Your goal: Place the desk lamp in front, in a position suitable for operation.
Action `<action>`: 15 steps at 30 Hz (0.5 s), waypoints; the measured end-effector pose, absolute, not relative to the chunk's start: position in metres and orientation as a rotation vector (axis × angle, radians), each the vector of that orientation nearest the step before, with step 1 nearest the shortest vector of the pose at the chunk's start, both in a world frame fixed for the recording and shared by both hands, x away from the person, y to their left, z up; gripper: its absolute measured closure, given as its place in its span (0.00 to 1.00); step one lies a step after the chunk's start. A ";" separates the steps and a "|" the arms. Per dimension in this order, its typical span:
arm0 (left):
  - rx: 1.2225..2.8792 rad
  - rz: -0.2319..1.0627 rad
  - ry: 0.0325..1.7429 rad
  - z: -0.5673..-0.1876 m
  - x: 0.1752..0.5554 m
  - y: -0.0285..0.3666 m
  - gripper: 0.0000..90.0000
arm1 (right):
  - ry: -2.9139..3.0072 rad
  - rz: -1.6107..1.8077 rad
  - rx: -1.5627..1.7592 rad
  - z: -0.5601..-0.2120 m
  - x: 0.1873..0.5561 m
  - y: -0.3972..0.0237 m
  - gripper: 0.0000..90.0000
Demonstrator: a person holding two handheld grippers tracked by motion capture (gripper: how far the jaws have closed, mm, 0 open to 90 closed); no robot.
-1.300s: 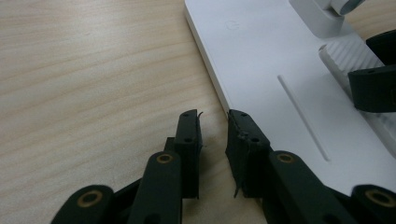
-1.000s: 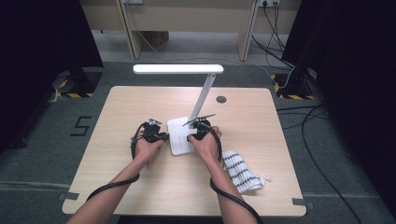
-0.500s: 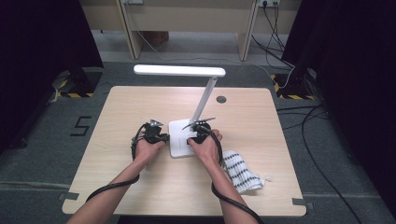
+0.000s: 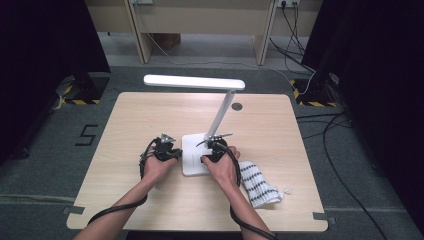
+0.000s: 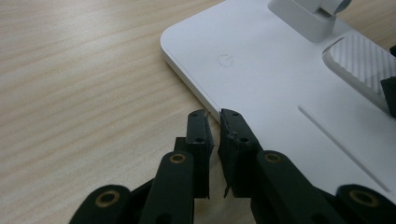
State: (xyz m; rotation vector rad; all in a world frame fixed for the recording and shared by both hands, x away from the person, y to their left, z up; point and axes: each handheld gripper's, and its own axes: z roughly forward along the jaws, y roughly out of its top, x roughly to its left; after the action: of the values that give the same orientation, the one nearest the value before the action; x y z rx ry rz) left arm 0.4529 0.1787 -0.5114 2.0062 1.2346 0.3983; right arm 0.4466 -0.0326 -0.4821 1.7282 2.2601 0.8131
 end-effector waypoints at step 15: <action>2.016 0.399 1.204 -0.512 0.438 0.180 0.91 | 2.321 0.804 1.691 -0.480 0.420 -0.035 0.47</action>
State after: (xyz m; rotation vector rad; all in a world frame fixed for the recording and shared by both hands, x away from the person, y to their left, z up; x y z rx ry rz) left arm 0.4381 0.1797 -0.5122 2.0161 1.2041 0.3988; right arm 0.4196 -0.0348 -0.4801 1.6911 2.3214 0.8039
